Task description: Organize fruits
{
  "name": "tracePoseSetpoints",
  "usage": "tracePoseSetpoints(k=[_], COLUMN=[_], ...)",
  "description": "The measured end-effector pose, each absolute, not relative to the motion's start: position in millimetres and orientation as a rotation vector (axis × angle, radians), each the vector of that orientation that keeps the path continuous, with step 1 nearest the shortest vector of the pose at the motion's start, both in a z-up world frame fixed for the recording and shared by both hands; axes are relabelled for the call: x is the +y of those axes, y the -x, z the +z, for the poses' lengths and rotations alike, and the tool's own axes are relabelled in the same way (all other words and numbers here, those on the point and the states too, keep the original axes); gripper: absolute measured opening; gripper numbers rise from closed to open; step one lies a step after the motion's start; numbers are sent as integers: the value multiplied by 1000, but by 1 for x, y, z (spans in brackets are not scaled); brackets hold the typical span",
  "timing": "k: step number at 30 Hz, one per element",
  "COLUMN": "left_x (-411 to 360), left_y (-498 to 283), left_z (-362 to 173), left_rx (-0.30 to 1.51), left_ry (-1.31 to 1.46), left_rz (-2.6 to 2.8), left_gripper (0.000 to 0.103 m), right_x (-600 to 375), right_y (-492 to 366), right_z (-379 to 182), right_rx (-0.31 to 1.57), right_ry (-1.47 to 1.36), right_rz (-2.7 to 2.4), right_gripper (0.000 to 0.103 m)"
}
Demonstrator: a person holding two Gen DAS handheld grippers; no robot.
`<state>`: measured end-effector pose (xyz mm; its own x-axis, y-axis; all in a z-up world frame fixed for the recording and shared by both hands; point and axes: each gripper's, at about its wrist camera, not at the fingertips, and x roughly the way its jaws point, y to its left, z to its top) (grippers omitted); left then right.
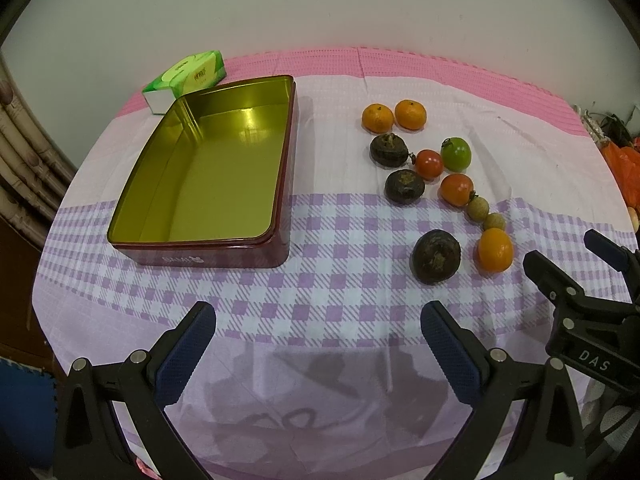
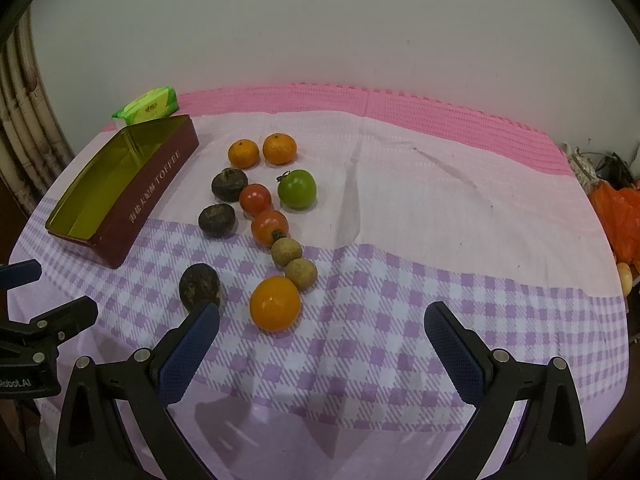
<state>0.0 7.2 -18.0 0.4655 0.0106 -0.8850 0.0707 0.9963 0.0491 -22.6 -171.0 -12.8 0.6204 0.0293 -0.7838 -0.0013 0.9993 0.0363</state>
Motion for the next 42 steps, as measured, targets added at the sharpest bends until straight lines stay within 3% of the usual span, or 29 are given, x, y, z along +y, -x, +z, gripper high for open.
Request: tracePoseSetpoints(k=[19, 42], left_x=[2, -39], left_y=[-2, -41], left_z=[-20, -42], left_rx=[1097, 1161], left_ry=[-90, -128], left_rz=[-45, -227], left_gripper=[102, 99], right_x=[-173, -206], right_y=[20, -6], right_z=[-19, -61], right_rx=[942, 1128], right_ry=[-36, -112], right_rz=[18, -63], right_gripper=[102, 102])
